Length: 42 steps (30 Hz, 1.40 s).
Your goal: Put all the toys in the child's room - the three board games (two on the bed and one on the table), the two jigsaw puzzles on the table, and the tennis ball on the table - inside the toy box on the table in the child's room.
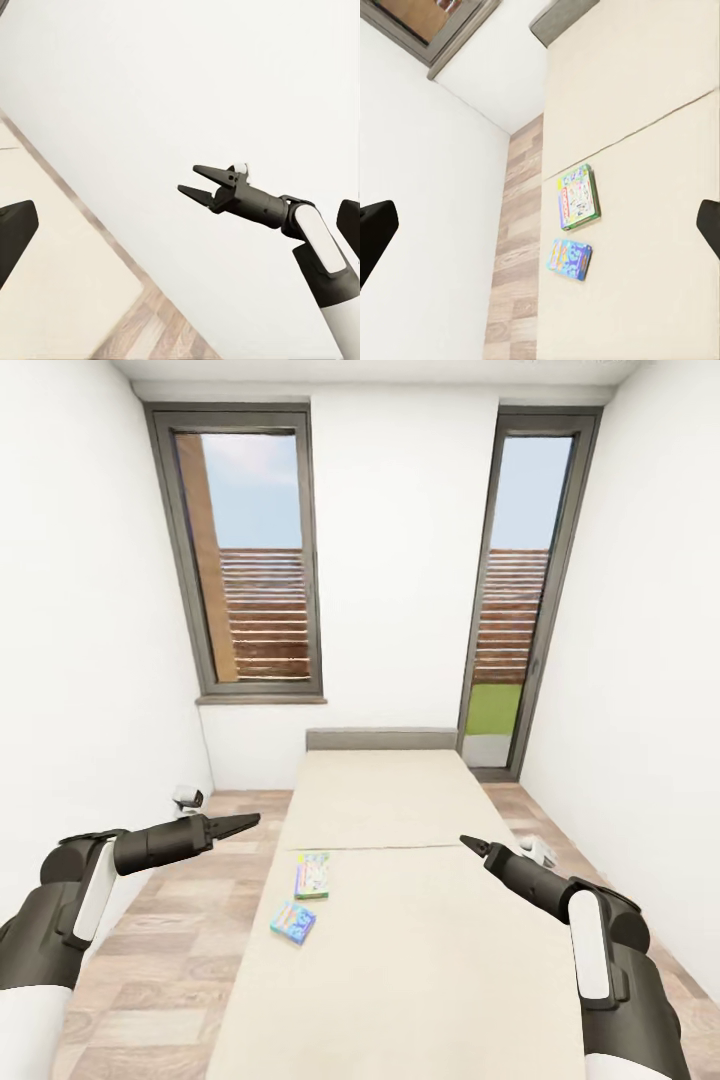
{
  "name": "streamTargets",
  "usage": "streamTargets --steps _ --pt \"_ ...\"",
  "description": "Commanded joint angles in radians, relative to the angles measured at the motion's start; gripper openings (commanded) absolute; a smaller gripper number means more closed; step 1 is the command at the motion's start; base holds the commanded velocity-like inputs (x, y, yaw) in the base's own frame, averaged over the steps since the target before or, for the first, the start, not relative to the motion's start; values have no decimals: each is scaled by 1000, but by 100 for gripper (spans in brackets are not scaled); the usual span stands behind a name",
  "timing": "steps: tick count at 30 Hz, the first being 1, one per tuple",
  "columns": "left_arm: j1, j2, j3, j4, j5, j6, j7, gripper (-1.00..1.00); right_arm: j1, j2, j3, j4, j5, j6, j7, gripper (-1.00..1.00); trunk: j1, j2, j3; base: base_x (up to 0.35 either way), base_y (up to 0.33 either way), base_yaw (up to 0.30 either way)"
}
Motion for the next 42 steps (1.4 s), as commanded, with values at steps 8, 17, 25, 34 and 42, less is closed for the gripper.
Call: streamTargets --steps 8,17,25,34,42 --pt "0 0 1 0 2 7 -1 100 -1 1 -3 0 8 4 10 100 1 -1 0 93 3 -278" --pt "0 0 2 0 2 7 -1 100 -1 2 -3 0 8 2 11 100 1 -1 0 138 70 -164" --pt "0 1 2 0 2 7 -2 100 -1 2 -2 0 8 2 11 100 1 -1 0 35 57 9" --pt "0 0 2 0 3 7 -1 100 -1 2 -2 0 8 3 10 100 1 -1 0 3 107 222" --pt "0 1 2 0 2 8 -2 100 -1 2 -1 0 8 2 10 100 1 -1 0 0 38 199"
